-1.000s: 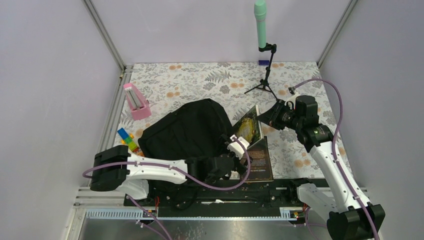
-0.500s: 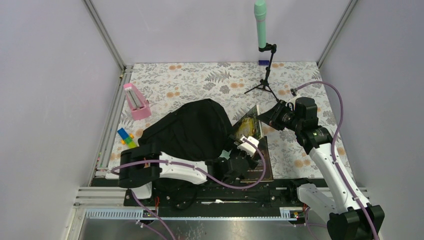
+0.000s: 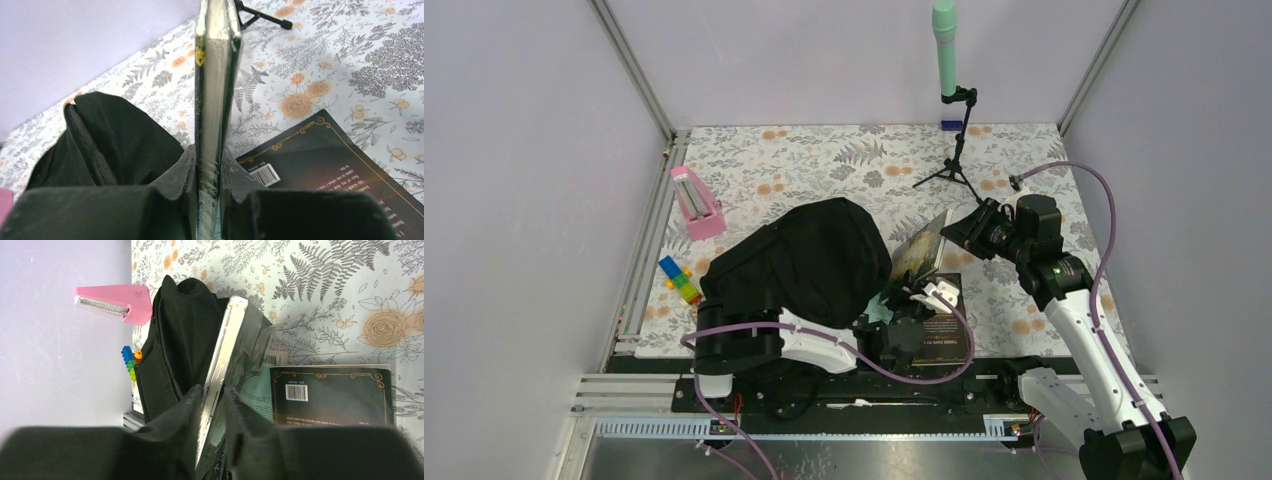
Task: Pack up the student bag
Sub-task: Pick up the book from the center of the board, then place the book in the student bag.
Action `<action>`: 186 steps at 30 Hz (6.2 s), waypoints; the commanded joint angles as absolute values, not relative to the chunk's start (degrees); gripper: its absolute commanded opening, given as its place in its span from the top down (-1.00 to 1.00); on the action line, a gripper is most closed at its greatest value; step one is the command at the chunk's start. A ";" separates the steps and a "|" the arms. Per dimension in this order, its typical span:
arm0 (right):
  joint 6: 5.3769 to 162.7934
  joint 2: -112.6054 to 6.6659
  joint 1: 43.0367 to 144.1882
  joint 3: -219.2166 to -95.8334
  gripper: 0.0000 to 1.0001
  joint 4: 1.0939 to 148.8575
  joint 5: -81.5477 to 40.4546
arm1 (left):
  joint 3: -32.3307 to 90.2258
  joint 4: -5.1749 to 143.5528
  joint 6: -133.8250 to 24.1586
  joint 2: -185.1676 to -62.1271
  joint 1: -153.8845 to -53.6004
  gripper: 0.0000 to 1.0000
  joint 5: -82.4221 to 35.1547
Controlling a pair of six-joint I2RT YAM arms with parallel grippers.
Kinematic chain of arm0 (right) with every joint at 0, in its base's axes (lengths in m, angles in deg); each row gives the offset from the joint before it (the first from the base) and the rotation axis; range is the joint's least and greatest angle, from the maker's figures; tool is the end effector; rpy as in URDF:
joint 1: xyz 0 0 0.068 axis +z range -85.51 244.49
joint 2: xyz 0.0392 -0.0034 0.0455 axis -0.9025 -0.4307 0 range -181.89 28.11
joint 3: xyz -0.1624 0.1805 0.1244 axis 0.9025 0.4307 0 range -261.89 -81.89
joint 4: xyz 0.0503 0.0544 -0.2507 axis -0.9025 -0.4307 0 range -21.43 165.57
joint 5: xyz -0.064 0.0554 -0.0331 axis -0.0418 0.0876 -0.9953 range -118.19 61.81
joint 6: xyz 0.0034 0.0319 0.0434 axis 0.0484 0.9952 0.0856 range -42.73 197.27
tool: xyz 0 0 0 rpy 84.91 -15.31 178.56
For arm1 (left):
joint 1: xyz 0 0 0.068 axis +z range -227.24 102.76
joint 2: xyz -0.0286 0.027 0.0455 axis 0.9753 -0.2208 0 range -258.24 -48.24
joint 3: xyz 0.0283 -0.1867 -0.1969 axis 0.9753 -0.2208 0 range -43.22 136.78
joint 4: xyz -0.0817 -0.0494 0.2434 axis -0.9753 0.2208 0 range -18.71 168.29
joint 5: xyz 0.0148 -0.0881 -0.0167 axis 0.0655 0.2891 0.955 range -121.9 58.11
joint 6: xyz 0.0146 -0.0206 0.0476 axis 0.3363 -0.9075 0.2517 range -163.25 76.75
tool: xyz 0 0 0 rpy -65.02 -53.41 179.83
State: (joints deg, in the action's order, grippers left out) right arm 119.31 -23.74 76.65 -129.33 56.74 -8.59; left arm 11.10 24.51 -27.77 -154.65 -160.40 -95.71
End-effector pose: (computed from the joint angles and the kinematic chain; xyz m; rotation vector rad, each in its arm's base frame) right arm 0.1974 0.0548 0.3196 0.3053 2.0552 0.9370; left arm 0.0771 -0.3753 0.2020 0.5446 1.5169 0.0135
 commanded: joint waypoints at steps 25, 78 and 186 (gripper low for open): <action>105.93 -11.54 77.14 -131.63 -0.98 64.06 4.38 | 9.62 65.94 -68.36 -110.52 -136.63 1.00 -32.92; 124.46 -23.96 86.22 -120.82 0.01 102.11 33.91 | 6.35 64.94 -79.77 -94.79 -127.30 1.00 -13.57; 117.13 -16.37 86.15 -135.11 1.00 71.43 -11.37 | 19.42 104.74 -49.80 -104.73 -118.28 1.00 -28.48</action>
